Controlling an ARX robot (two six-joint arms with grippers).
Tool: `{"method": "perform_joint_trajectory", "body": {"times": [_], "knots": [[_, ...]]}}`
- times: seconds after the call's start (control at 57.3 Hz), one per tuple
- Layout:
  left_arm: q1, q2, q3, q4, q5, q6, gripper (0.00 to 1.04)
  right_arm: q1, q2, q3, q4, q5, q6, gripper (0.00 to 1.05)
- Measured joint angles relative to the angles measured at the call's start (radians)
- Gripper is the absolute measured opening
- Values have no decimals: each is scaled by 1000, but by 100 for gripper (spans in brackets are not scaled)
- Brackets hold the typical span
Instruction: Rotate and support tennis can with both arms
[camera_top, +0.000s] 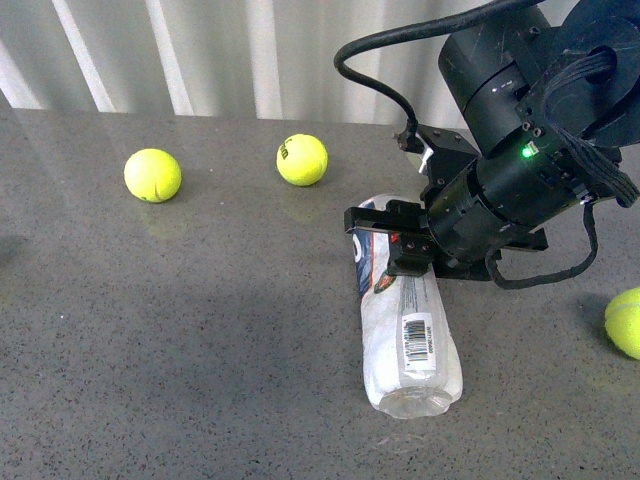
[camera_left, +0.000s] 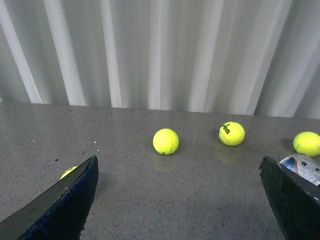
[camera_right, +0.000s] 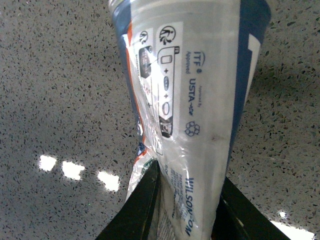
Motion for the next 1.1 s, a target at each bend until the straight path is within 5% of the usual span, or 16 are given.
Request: {"method": "perform_joint_trajectory", "body": {"times": [0.384, 0.611, 0.856, 1.1], "knots": [[0, 0, 0, 0, 0, 0, 98, 9, -63, -40, 12, 69, -78, 6], [0, 0, 0, 0, 0, 0, 98, 8, -170, -134, 69, 185, -258, 5], [0, 0, 0, 0, 0, 0, 98, 10, -305, -299, 303, 264, -662, 5], [0, 0, 0, 0, 0, 0, 98, 12, -323, -459, 617, 246, -1295, 5]]}}
